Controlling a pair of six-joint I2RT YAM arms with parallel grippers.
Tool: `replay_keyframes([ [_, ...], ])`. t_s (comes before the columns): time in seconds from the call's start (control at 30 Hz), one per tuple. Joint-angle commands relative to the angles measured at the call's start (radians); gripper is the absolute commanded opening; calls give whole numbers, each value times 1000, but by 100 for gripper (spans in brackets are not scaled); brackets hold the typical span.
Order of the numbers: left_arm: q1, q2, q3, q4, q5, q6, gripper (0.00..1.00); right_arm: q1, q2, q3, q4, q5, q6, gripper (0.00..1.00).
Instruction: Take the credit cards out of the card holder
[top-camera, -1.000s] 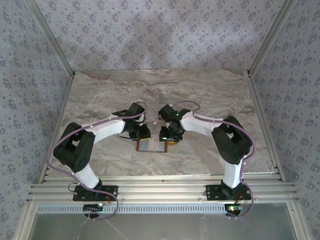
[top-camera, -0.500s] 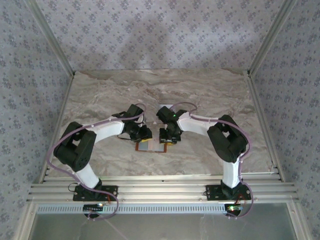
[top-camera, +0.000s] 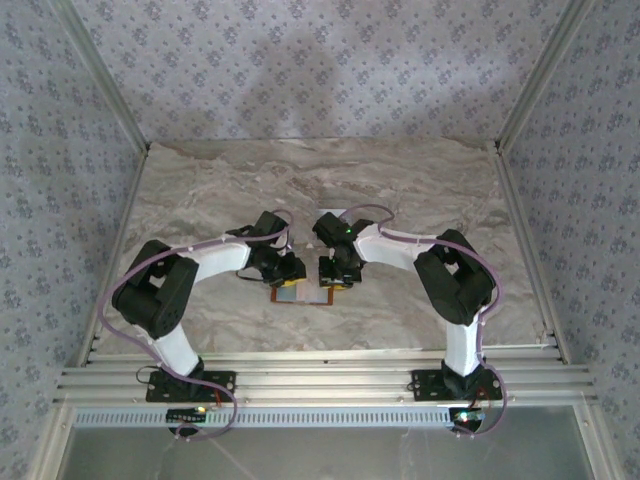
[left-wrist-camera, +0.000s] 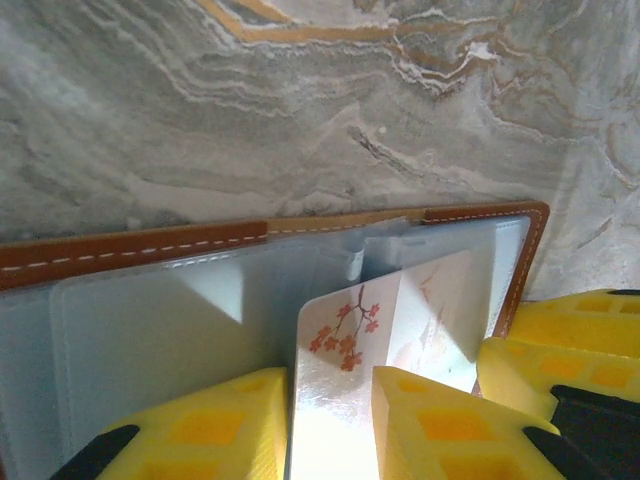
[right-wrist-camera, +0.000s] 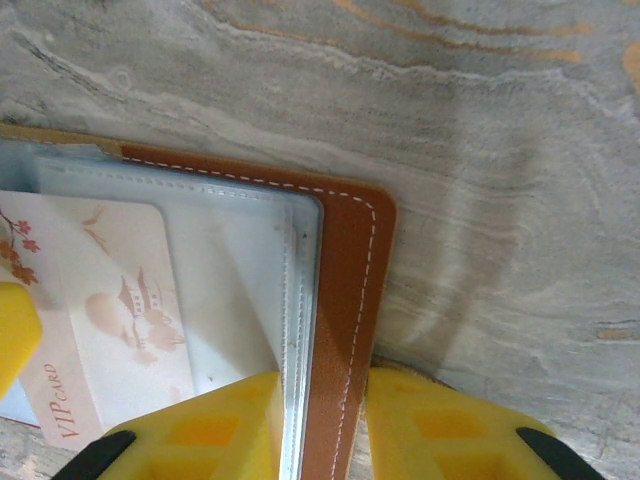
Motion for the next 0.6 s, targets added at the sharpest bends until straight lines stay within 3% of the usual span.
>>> replay_keyframes([
  [0.0,8,22,-19,51,53,-9,28,4,33,5,-12,5,-4,29],
  [0.33,44,19,-54,100,103,-2,17,3,27,5,-20,5,-6,29],
  [0.57,80,-43,-60,34,82,41,9,0,20,-2,-19,8,-5,28],
])
